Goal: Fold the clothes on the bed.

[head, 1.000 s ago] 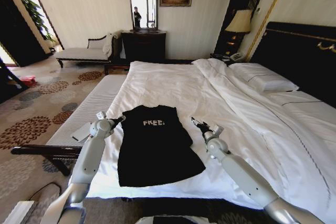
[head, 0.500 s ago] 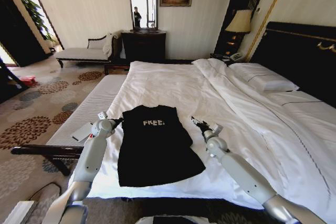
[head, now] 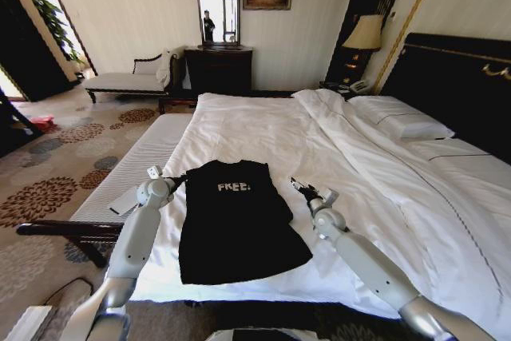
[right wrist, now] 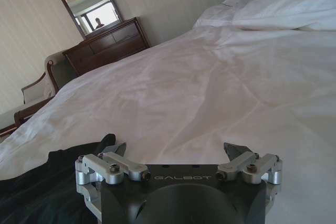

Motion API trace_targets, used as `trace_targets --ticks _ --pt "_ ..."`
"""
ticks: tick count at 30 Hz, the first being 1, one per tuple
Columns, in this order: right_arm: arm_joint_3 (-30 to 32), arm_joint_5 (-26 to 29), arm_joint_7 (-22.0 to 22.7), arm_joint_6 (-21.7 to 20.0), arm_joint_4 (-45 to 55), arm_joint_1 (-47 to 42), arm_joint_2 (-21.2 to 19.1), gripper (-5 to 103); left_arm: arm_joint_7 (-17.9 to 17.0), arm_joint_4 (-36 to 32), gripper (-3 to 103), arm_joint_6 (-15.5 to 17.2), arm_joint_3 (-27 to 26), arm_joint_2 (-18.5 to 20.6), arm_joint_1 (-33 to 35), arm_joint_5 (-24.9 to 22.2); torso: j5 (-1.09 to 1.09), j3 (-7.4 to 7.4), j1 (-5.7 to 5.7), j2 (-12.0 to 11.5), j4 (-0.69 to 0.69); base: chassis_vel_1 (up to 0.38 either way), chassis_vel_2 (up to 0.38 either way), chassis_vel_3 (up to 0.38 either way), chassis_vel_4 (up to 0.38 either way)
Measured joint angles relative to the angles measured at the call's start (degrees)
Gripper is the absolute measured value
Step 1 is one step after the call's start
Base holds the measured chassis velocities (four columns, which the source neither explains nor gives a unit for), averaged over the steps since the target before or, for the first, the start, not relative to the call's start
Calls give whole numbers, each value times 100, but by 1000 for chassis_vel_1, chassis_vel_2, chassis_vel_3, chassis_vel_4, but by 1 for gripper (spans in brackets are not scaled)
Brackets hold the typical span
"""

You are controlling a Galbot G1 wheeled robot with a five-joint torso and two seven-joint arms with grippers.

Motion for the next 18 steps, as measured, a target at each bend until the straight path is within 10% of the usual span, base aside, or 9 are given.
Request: trace_targets --ticks 18 --pt "206 -59 16 7 122 -266 -43 100 69 -634 1 -45 1417 631 175 171 0 0 0 0 -1 0 0 0 0"
